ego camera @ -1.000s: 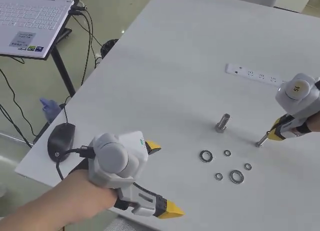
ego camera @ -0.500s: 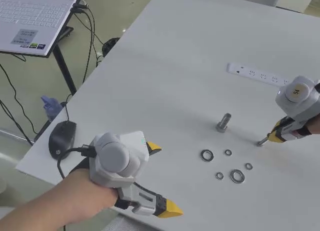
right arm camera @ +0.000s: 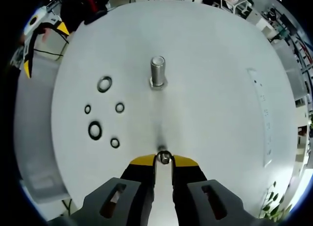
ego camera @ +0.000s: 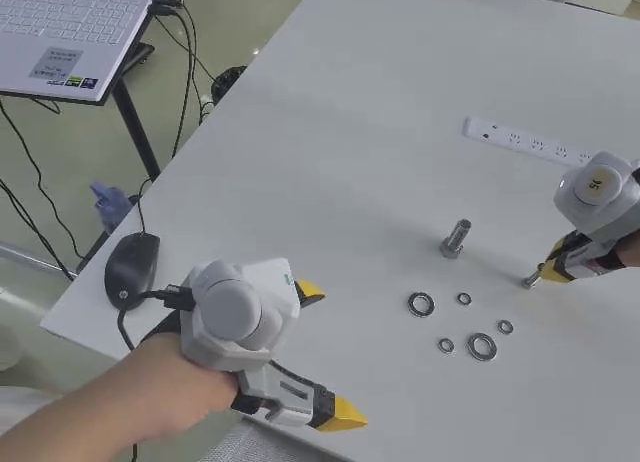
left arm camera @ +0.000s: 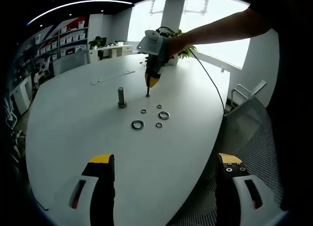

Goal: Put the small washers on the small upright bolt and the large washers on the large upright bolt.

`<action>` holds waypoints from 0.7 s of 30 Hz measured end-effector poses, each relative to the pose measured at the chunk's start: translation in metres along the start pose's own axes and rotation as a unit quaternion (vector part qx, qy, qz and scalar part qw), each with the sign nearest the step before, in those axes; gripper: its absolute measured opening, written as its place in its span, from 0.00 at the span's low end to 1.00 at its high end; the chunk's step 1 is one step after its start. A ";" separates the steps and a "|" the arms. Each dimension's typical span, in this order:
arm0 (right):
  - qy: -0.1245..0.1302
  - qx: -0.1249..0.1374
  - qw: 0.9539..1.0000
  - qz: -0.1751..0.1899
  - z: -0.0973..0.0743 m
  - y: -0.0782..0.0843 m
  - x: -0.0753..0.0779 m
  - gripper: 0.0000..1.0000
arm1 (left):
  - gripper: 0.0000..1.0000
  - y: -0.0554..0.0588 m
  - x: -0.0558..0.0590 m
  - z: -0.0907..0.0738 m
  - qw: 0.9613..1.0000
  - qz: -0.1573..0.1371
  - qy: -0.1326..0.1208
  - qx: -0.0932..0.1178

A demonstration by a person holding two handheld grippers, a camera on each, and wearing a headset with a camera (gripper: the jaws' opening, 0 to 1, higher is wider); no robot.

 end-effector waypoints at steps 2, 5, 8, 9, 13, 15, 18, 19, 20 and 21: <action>0.000 -0.002 1.000 -0.002 0.003 0.000 -0.001 0.12 | 0.85 0.001 0.000 0.000 1.000 -0.001 0.000 -0.001; 0.001 -0.007 1.000 -0.008 0.008 0.000 -0.003 0.12 | 0.84 0.002 0.001 0.000 1.000 -0.001 0.000 -0.002; 0.005 -0.014 1.000 -0.017 0.014 0.003 -0.003 0.12 | 0.84 0.004 0.002 0.000 1.000 -0.003 0.001 -0.003; 0.004 -0.015 1.000 -0.017 0.015 0.003 -0.004 0.12 | 0.84 0.005 0.002 0.001 1.000 -0.005 0.001 -0.005; 0.006 -0.017 1.000 -0.021 0.021 0.005 -0.003 0.12 | 0.83 0.005 0.002 -0.001 1.000 -0.006 -0.001 -0.002; 0.005 -0.017 1.000 -0.018 0.023 0.005 -0.003 0.12 | 0.83 0.006 0.001 -0.002 1.000 -0.007 -0.002 -0.004; 0.003 -0.017 1.000 -0.018 0.027 0.005 -0.002 0.12 | 0.84 0.006 0.000 -0.003 1.000 -0.010 -0.004 -0.003; 0.002 -0.016 1.000 -0.014 0.028 0.006 -0.002 0.12 | 0.84 0.006 0.000 -0.003 1.000 -0.010 -0.006 -0.003; 0.001 -0.016 1.000 -0.012 0.029 0.006 -0.002 0.12 | 0.84 0.005 0.000 -0.003 1.000 -0.009 -0.007 -0.002; -0.001 -0.017 1.000 -0.011 0.030 0.007 -0.002 0.12 | 0.84 0.004 -0.001 -0.004 1.000 -0.009 -0.009 -0.001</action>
Point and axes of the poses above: the centre of the closed fingertips' face, and the gripper's own axes: z roughly forward along the fingers, x roughly to its right, y roughly out of its underside, the point moved 2 cm from there along -z, roughly backward along the fingers, and after that the axes turned 3 degrees about z, right-handed, at the moved point
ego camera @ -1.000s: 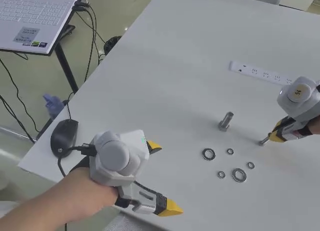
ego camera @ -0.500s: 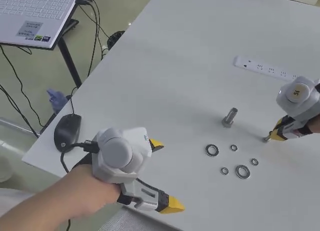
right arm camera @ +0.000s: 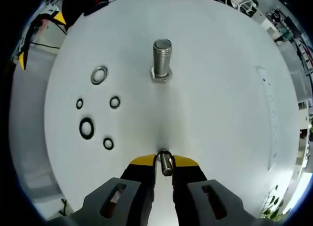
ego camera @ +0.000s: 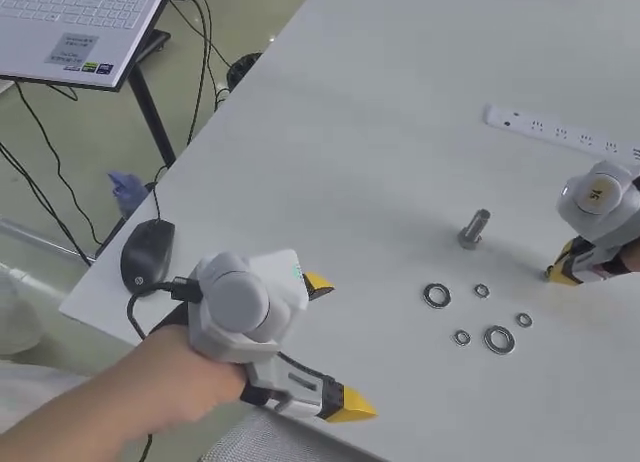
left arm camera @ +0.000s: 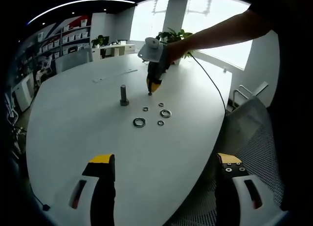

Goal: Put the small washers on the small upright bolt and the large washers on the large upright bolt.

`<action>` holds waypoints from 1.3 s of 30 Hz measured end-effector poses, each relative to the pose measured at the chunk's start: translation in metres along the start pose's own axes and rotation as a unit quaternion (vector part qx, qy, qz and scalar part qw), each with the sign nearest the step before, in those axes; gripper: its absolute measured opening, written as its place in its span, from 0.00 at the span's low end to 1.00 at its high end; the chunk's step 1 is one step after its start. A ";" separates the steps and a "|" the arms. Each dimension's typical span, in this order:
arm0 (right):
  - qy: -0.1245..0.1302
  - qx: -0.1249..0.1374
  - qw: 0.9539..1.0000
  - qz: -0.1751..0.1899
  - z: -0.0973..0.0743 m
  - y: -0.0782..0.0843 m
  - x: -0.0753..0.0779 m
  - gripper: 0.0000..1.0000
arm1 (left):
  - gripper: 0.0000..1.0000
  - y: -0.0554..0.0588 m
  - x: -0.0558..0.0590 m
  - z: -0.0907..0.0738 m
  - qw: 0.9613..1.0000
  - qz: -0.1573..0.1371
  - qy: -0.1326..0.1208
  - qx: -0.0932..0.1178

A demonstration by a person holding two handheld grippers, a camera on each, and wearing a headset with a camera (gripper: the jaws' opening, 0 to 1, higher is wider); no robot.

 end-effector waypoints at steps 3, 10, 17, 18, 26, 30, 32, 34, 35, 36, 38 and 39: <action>-0.002 -0.001 1.000 0.002 0.002 0.001 0.000 0.12 | 0.85 -0.001 -0.001 0.000 1.000 -0.002 -0.003 0.003; -0.005 0.001 1.000 0.004 0.005 0.003 0.001 0.13 | 0.89 -0.008 -0.004 0.000 1.000 -0.001 -0.007 0.014; -0.008 0.006 1.000 0.008 0.005 0.003 0.001 0.13 | 0.88 -0.009 -0.003 0.002 1.000 -0.006 -0.003 0.016; -0.008 0.006 1.000 0.008 0.005 0.003 0.001 0.13 | 0.88 -0.009 -0.002 0.002 1.000 -0.006 -0.003 0.016; -0.006 0.006 1.000 0.000 0.005 0.002 0.001 0.13 | 0.87 -0.010 -0.002 0.004 1.000 -0.005 0.000 0.014; -0.008 0.007 1.000 -0.007 0.005 0.002 0.001 0.14 | 0.86 -0.007 -0.001 0.004 1.000 -0.004 0.002 0.009; -0.011 0.010 1.000 -0.003 0.006 0.002 0.001 0.16 | 0.86 -0.007 -0.001 0.004 1.000 -0.004 0.001 0.009; -0.014 0.013 1.000 -0.003 0.006 0.003 0.001 0.21 | 0.86 -0.007 -0.001 0.003 1.000 -0.006 0.001 0.010; -0.015 0.013 1.000 -0.003 0.006 0.003 0.000 0.23 | 0.86 -0.006 -0.001 0.003 1.000 -0.006 0.000 0.011; -0.017 0.012 1.000 -0.004 0.006 0.003 0.000 0.24 | 0.86 -0.006 -0.001 0.003 1.000 -0.005 0.000 0.011; -0.019 0.011 1.000 -0.007 0.005 0.004 0.000 0.27 | 0.86 -0.006 0.000 0.002 1.000 -0.005 0.000 0.011; -0.017 0.013 1.000 -0.010 0.005 0.004 0.000 0.30 | 0.86 -0.006 0.000 0.002 1.000 -0.005 0.000 0.011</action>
Point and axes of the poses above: the centre of the closed fingertips' face, and the gripper's own axes: z roughly forward along the fingers, x roughly to its right, y roughly out of its underside, the point moved 2 cm from there along -z, roughly backward along the fingers, and after that the axes turned 3 degrees about z, right-handed, at the moved point
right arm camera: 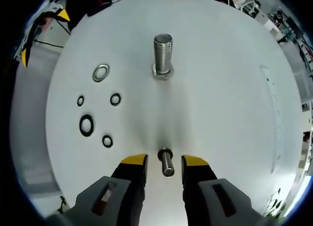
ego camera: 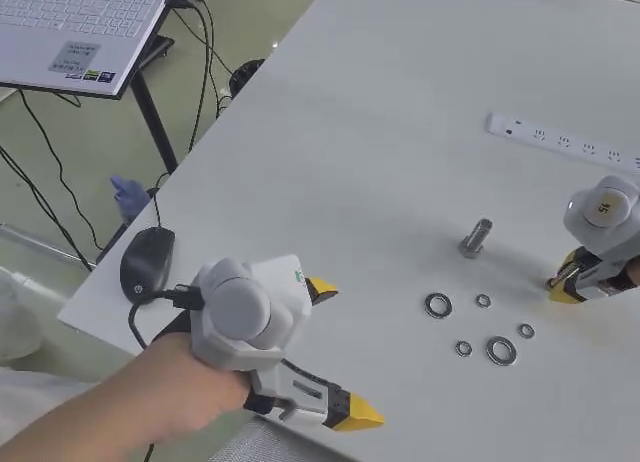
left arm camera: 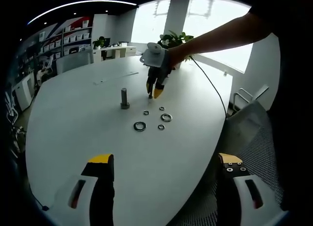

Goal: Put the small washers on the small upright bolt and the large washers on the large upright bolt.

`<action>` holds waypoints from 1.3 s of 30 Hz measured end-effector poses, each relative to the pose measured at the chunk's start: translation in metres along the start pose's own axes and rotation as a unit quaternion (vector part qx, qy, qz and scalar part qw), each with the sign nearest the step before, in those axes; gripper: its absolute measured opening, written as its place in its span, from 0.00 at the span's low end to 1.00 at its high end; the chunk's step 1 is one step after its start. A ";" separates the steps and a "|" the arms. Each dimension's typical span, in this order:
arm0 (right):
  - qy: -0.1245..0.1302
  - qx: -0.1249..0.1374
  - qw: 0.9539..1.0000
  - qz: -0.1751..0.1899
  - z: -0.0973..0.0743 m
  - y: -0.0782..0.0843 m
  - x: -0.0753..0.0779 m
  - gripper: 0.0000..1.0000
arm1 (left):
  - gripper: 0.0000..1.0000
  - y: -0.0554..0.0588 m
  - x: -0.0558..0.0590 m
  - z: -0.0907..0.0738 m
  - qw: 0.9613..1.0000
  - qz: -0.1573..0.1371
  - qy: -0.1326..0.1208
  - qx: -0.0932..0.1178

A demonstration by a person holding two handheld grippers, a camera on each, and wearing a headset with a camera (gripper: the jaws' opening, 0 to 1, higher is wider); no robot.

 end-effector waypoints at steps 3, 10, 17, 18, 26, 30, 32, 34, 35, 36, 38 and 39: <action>-0.001 0.003 1.000 0.000 -0.003 -0.001 0.000 0.32 | 0.86 0.000 0.001 0.000 1.000 0.000 0.000 0.000; -0.004 0.005 1.000 -0.001 -0.011 -0.005 0.001 0.32 | 0.86 0.000 0.004 0.000 1.000 0.002 0.002 -0.005; 0.006 0.008 1.000 0.002 -0.026 -0.011 0.004 0.32 | 0.86 -0.007 0.001 -0.006 1.000 0.010 -0.001 -0.006; 0.007 0.009 1.000 0.002 -0.028 -0.012 0.004 0.32 | 0.86 -0.008 0.001 -0.006 1.000 0.012 -0.001 -0.007; 0.018 0.019 1.000 -0.005 -0.046 -0.020 -0.001 0.31 | 0.87 -0.013 0.003 -0.006 1.000 0.017 -0.001 -0.006; 0.018 0.019 1.000 -0.006 -0.053 -0.020 -0.007 0.31 | 0.86 -0.012 0.005 -0.007 1.000 0.024 0.000 -0.013; 0.020 0.020 1.000 -0.004 -0.056 -0.020 -0.009 0.31 | 0.87 -0.013 0.005 -0.008 1.000 0.024 -0.002 -0.012; 0.018 0.020 1.000 -0.004 -0.058 -0.020 -0.012 0.31 | 0.87 -0.014 0.006 -0.009 1.000 0.024 -0.002 -0.011; 0.018 0.020 1.000 -0.006 -0.059 -0.020 -0.014 0.31 | 0.87 -0.014 0.006 -0.009 1.000 0.025 -0.003 -0.011; 0.018 0.020 1.000 -0.008 -0.060 -0.020 -0.016 0.31 | 0.86 -0.014 0.006 -0.009 1.000 0.026 -0.003 -0.012; 0.018 0.021 1.000 -0.009 -0.062 -0.020 -0.020 0.31 | 0.86 -0.015 0.006 -0.009 1.000 0.027 -0.004 -0.013; 0.017 0.023 1.000 -0.009 -0.063 -0.021 -0.023 0.31 | 0.86 -0.015 0.006 -0.009 1.000 0.027 -0.004 -0.012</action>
Point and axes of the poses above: the centre of the closed fingertips' face, and the gripper's own axes: z roughly forward along the fingers, x roughly to its right, y roughly out of its underside, the point moved 2 cm from there along -z, roughly backward along the fingers, and after that the axes turned 3 degrees about z, right-handed, at the moved point
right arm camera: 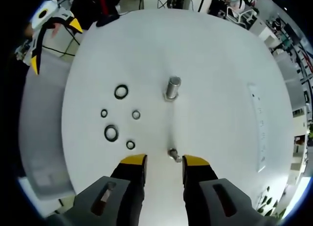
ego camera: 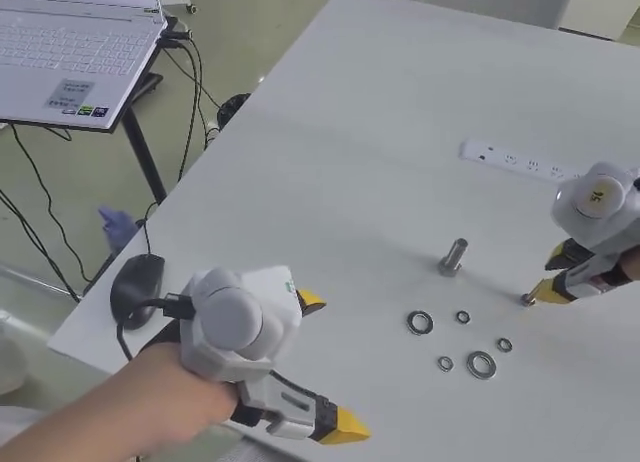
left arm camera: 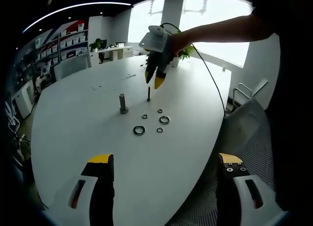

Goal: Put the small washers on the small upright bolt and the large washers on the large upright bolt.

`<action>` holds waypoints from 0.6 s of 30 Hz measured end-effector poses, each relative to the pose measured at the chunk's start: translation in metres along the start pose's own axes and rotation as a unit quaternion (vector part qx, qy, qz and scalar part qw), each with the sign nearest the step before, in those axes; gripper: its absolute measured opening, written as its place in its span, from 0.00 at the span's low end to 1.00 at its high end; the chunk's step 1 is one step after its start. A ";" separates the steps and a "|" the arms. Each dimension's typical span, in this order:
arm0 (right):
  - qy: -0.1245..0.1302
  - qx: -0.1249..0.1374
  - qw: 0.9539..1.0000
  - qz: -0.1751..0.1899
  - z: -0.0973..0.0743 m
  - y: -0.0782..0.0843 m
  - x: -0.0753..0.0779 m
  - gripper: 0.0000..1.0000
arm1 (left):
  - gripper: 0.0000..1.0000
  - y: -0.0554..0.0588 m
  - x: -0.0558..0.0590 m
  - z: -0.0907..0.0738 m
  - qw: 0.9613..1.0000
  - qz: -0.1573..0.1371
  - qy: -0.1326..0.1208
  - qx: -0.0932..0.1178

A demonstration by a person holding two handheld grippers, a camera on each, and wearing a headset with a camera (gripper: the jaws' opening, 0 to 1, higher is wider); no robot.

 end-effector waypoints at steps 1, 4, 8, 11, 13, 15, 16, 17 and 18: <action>-0.001 0.001 1.000 -0.001 0.000 -0.001 -0.002 0.31 | 0.86 -0.001 0.000 0.000 1.000 0.000 0.000 0.001; 0.001 0.002 1.000 0.000 -0.001 -0.001 -0.007 0.31 | 0.86 -0.002 0.001 0.000 1.000 0.002 0.001 0.001; -0.004 0.008 1.000 -0.001 0.002 -0.002 -0.016 0.31 | 0.86 -0.001 0.000 -0.002 1.000 0.001 -0.003 0.001; -0.008 0.012 1.000 -0.001 0.004 -0.001 -0.021 0.31 | 0.86 0.001 -0.001 -0.003 1.000 0.002 -0.004 -0.001; -0.009 0.013 1.000 -0.002 0.005 -0.001 -0.025 0.31 | 0.86 0.001 -0.002 -0.003 1.000 0.001 -0.006 0.000; -0.010 0.015 1.000 -0.002 0.006 0.000 -0.027 0.31 | 0.86 0.002 -0.003 -0.004 1.000 0.005 -0.008 -0.003; -0.011 0.014 1.000 -0.002 0.007 0.001 -0.029 0.31 | 0.86 0.001 -0.005 -0.004 1.000 0.006 -0.009 -0.003; -0.011 0.014 1.000 -0.002 0.008 0.001 -0.030 0.31 | 0.87 0.001 -0.006 -0.005 1.000 0.005 -0.011 -0.002; -0.011 0.016 1.000 -0.002 0.008 0.001 -0.031 0.31 | 0.87 0.000 -0.007 -0.005 1.000 0.004 -0.013 0.001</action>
Point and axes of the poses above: the centre of the closed fingertips' face, and the gripper's own axes: z roughly forward along the fingers, x roughly to its right, y roughly out of its underside, the point moved 2 cm from there along -z, roughly backward along the fingers, and after that the axes turned 3 degrees about z, right-handed, at the moved point
